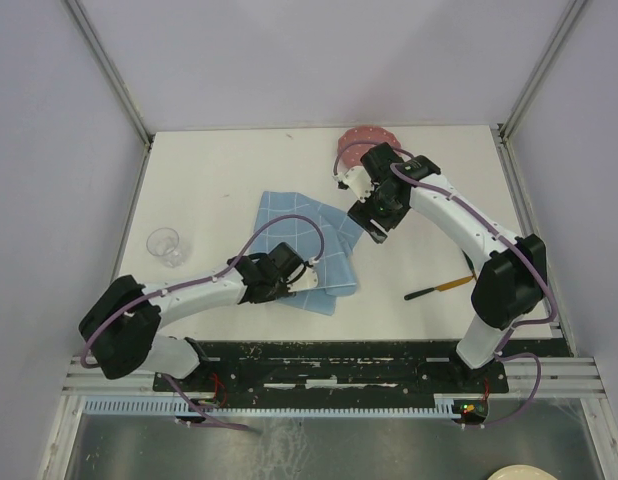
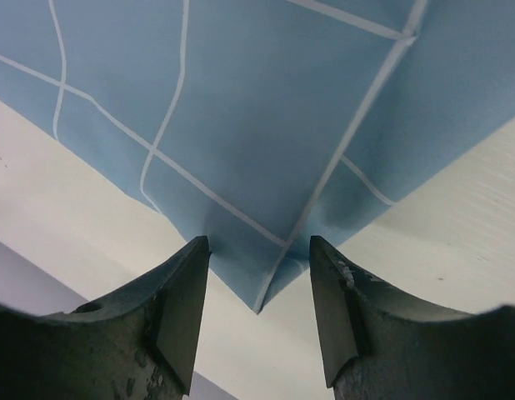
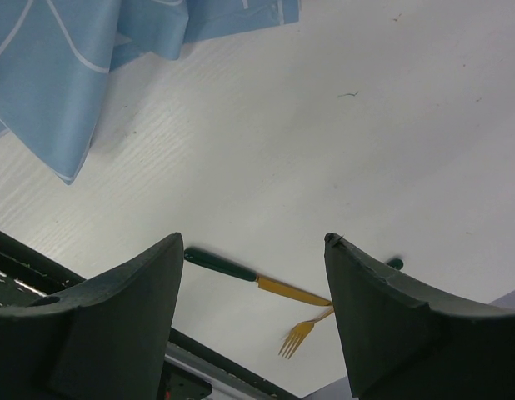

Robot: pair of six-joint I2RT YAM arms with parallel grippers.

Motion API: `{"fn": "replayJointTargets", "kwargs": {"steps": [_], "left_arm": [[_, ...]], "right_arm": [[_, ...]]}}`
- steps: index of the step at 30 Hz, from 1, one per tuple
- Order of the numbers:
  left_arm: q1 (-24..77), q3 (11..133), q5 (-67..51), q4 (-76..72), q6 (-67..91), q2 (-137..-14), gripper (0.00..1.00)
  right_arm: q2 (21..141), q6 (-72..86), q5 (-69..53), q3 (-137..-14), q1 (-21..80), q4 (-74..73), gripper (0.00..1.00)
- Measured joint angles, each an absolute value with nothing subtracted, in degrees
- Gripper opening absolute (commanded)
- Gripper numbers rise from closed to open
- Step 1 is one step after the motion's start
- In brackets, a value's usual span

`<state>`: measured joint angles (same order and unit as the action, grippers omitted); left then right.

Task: Set the dinner table for one person
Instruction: Fold the napkin at the center of the board.

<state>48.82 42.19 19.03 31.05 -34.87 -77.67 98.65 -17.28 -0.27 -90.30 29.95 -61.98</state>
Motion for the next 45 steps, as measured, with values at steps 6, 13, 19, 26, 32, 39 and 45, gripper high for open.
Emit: {"fn": "replayJointTargets", "kwargs": {"steps": [6,13,19,26,32,39,45], "left_arm": [[48.8,41.8,25.6,26.9,-34.5,-84.1,0.47],[48.8,41.9,31.6,24.8,-32.3,-87.8,0.03],[48.4,45.6,33.5,27.0,-30.7,-87.4,0.03],[44.8,52.8,34.3,27.1,-30.7,-87.1,0.03],[41.3,58.8,34.4,26.9,-30.2,-89.6,0.03],[37.8,62.0,34.4,27.1,-30.0,-89.6,0.03],[34.3,62.3,34.5,27.4,-29.1,-89.6,0.03]], "right_arm": [[98.7,-17.4,0.7,-90.3,30.0,-62.0,0.76],[98.7,-17.4,1.6,-90.3,30.0,-62.0,0.75],[98.7,-17.5,1.6,-90.3,30.0,-62.0,0.72],[98.7,-17.6,1.7,-90.3,30.0,-62.0,0.74],[99.2,-16.8,0.1,-91.0,30.0,-62.8,0.82],[102.8,-13.6,-6.1,-94.6,31.6,-63.1,0.83],[105.2,-11.0,-8.4,-98.0,36.8,-62.7,0.78]]}}
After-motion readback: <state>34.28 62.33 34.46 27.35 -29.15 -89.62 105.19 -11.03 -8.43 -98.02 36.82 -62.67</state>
